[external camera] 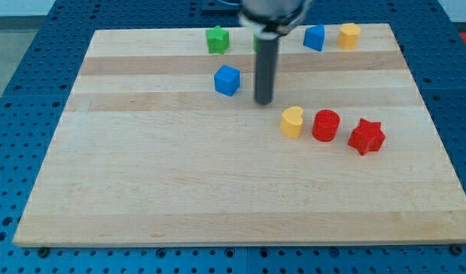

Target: Push the blue cube towards the blue triangle

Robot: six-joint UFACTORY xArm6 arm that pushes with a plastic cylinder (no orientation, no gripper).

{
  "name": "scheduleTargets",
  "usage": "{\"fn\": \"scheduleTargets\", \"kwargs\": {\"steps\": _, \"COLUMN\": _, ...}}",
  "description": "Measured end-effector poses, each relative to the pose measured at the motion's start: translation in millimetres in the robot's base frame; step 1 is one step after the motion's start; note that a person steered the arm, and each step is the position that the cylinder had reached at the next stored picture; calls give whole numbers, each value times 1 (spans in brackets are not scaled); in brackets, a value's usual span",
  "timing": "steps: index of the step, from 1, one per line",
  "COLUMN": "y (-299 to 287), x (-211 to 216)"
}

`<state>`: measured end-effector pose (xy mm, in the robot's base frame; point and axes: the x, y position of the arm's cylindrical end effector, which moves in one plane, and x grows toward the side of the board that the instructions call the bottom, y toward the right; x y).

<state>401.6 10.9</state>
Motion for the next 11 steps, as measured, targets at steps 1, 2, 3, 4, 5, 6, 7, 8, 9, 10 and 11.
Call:
{"fn": "scheduleTargets", "kwargs": {"steps": 1, "y": -24, "x": 1}}
{"fn": "scheduleTargets", "kwargs": {"steps": 2, "y": -41, "x": -15}}
{"fn": "scheduleTargets", "kwargs": {"steps": 3, "y": -47, "x": -33}}
{"fn": "scheduleTargets", "kwargs": {"steps": 4, "y": -47, "x": -36}}
{"fn": "scheduleTargets", "kwargs": {"steps": 5, "y": -53, "x": -51}}
{"fn": "scheduleTargets", "kwargs": {"steps": 6, "y": -64, "x": -54}}
{"fn": "scheduleTargets", "kwargs": {"steps": 7, "y": -65, "x": -54}}
{"fn": "scheduleTargets", "kwargs": {"steps": 8, "y": -60, "x": -64}}
{"fn": "scheduleTargets", "kwargs": {"steps": 9, "y": -50, "x": -77}}
{"fn": "scheduleTargets", "kwargs": {"steps": 10, "y": -36, "x": -90}}
{"fn": "scheduleTargets", "kwargs": {"steps": 11, "y": -16, "x": -92}}
